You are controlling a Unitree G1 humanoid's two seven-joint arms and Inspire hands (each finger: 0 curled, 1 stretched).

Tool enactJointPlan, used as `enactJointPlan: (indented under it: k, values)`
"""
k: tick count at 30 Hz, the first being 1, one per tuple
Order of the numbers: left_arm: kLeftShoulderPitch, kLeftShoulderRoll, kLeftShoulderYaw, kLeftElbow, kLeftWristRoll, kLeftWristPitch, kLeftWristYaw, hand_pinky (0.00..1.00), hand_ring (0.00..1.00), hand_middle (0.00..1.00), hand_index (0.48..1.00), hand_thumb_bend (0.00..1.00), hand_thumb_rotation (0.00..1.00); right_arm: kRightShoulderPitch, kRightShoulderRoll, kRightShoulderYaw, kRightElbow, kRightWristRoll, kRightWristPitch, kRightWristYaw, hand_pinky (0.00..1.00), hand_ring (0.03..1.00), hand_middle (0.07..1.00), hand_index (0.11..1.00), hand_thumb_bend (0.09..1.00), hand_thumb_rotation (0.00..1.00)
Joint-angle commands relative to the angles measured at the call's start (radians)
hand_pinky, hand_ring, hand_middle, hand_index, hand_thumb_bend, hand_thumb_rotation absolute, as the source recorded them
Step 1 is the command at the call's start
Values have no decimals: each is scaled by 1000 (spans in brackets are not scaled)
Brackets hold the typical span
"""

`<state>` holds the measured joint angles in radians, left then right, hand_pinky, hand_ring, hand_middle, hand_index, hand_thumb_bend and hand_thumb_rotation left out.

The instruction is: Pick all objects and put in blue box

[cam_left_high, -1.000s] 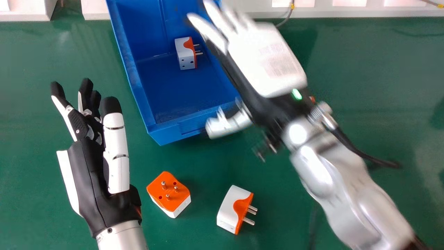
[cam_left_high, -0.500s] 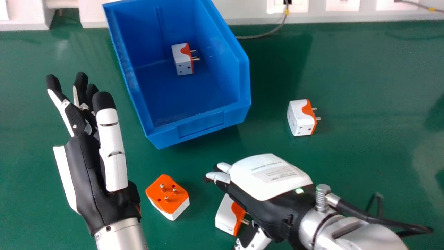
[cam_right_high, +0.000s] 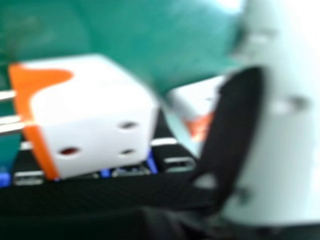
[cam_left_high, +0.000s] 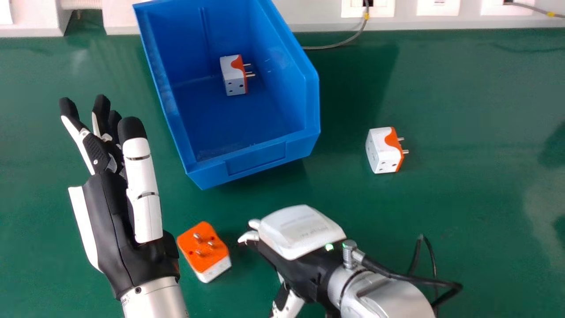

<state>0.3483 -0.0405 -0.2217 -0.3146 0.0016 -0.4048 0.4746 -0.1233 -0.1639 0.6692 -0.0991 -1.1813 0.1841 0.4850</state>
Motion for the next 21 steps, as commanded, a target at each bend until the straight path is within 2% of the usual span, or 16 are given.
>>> enactJointPlan:
  k: [1, 2, 3, 4, 5, 6, 7, 9, 11, 13, 15, 17, 21]
  values:
    - [11, -99, -24, -29, 7, -12, 1, 947, 983, 982, 970, 537, 786, -8, -10, 9, 58, 4, -1, -16, 491, 693, 791, 644, 725, 3]
    - [12, -99, -24, -31, 6, -11, 1, 946, 983, 981, 969, 538, 785, -13, -10, 11, 80, 0, 3, -38, 487, 687, 784, 638, 727, 2]
    - [13, -99, -24, -31, 8, -10, 2, 947, 983, 983, 970, 538, 785, -19, -5, 7, 104, 7, 9, -52, 458, 653, 760, 585, 651, 43]
    - [14, -97, -24, -32, 10, -10, 2, 947, 983, 983, 970, 538, 785, -23, 3, -3, 125, 29, 14, -60, 458, 653, 760, 585, 651, 43]
    - [15, -96, -24, -33, 10, -10, 2, 947, 984, 984, 972, 538, 786, -27, 9, -11, 142, 50, 18, -72, 419, 592, 708, 558, 600, 46]
    - [16, -95, -23, -34, 9, -9, 2, 947, 985, 985, 974, 538, 790, -30, 12, -16, 155, 65, 19, -86, 361, 492, 619, 550, 555, 23]
    - [16, -95, -22, -33, 13, -8, 4, 947, 985, 985, 974, 538, 790, -32, 13, -19, 162, 77, 19, -99, 361, 492, 619, 550, 555, 23]
    - [18, -94, -22, -34, 11, -7, 3, 940, 982, 983, 971, 539, 794, -33, 10, -20, 166, 92, 17, -120, 325, 436, 565, 555, 521, 9]
    - [19, -94, -23, -36, 1, -5, 0, 940, 983, 984, 972, 544, 792, -30, 6, -21, 164, 108, 12, -140, 296, 432, 552, 560, 497, 2]
    - [18, -91, -22, -34, 8, -7, 0, 940, 983, 983, 972, 542, 792, -27, 5, -22, 161, 121, 9, -157, 288, 431, 549, 560, 490, 1]
    - [16, -91, -20, -31, 9, -11, 0, 940, 983, 983, 972, 540, 796, -25, 4, -20, 161, 130, 7, -178, 287, 431, 548, 560, 489, 0]
    - [15, -93, -18, -29, 15, -8, 5, 940, 983, 983, 972, 540, 796, -20, 8, -24, 156, 147, 1, -201, 287, 431, 548, 560, 489, 0]
    - [15, -93, -19, -30, 12, -6, 5, 941, 981, 982, 970, 541, 800, -6, 7, -30, 139, 175, -10, -243, 282, 429, 546, 559, 486, 0]
